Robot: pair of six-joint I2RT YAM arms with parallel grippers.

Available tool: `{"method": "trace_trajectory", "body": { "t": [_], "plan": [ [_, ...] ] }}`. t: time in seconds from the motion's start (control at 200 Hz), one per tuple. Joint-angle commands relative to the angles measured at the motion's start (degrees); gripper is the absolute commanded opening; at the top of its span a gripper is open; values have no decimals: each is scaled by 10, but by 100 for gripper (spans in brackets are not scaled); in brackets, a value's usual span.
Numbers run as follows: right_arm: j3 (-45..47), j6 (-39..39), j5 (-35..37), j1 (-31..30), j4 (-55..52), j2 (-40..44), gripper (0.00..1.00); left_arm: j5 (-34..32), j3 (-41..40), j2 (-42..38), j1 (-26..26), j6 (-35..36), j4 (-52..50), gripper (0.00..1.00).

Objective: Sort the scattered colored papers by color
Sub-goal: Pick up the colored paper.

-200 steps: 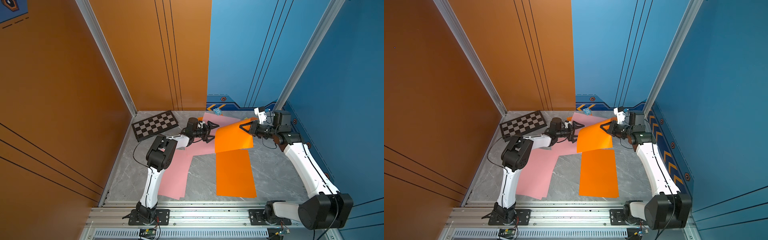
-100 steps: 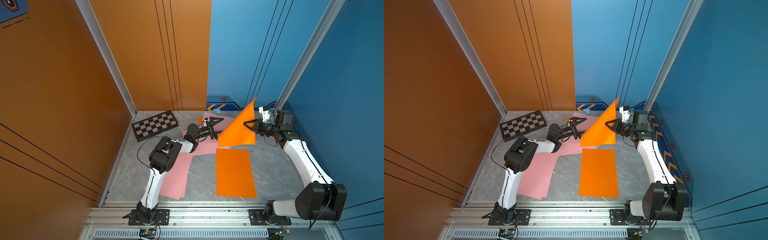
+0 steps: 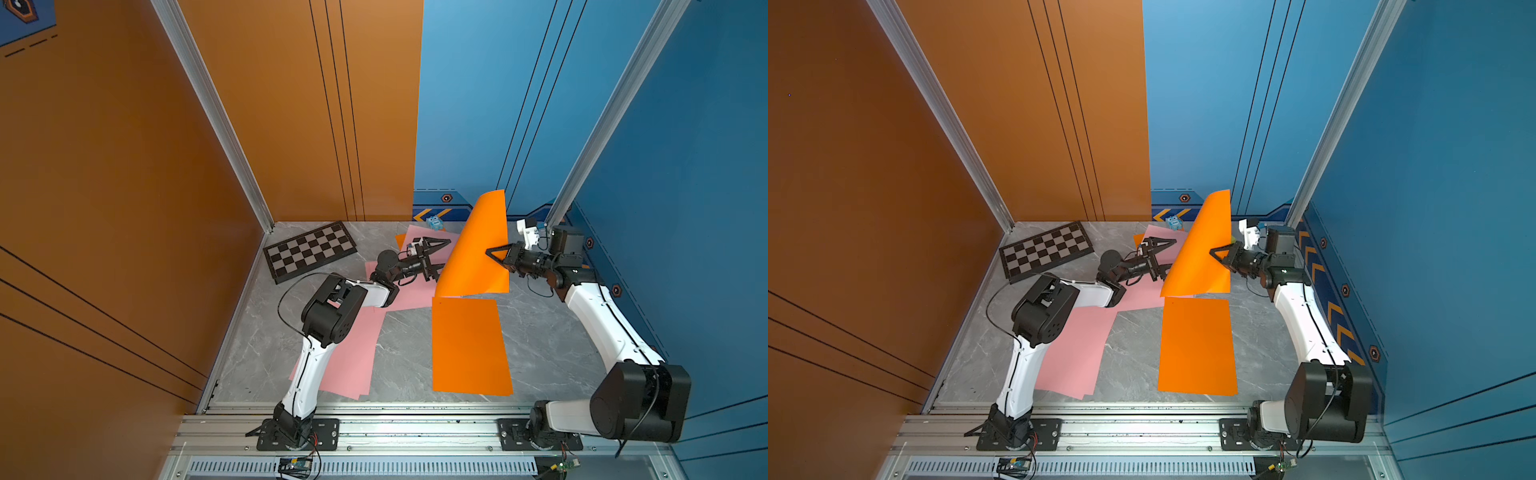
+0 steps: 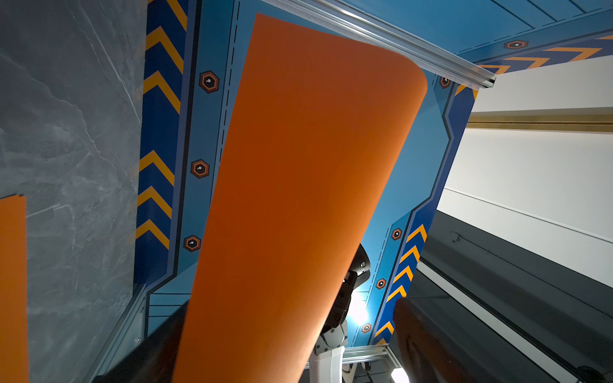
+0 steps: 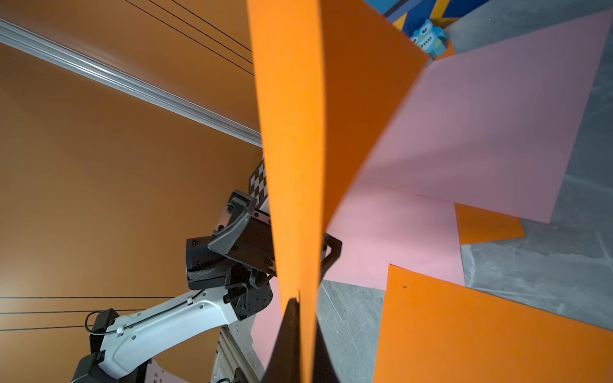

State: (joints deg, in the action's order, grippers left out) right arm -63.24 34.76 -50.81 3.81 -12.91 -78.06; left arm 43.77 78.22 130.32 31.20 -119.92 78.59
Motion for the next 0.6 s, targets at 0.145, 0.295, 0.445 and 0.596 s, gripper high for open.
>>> {"method": "trace_trajectory", "body": {
  "t": [0.145, 0.295, 0.445, 0.596],
  "plan": [
    [-61, 31, -18, 8, 46, 1, 0, 6, 4, 30, 4, -54, 22, 92],
    [-70, 75, -39, 3, 104, -31, 0, 2, 7, 30, 3, -58, 22, 92],
    [-57, 109, -53, -2, 155, -51, 0, 6, 26, 32, 4, -66, 22, 93],
    [-46, 129, -64, -12, 187, -62, 0, 5, 34, 39, 5, -73, 22, 93]
  ]
}}
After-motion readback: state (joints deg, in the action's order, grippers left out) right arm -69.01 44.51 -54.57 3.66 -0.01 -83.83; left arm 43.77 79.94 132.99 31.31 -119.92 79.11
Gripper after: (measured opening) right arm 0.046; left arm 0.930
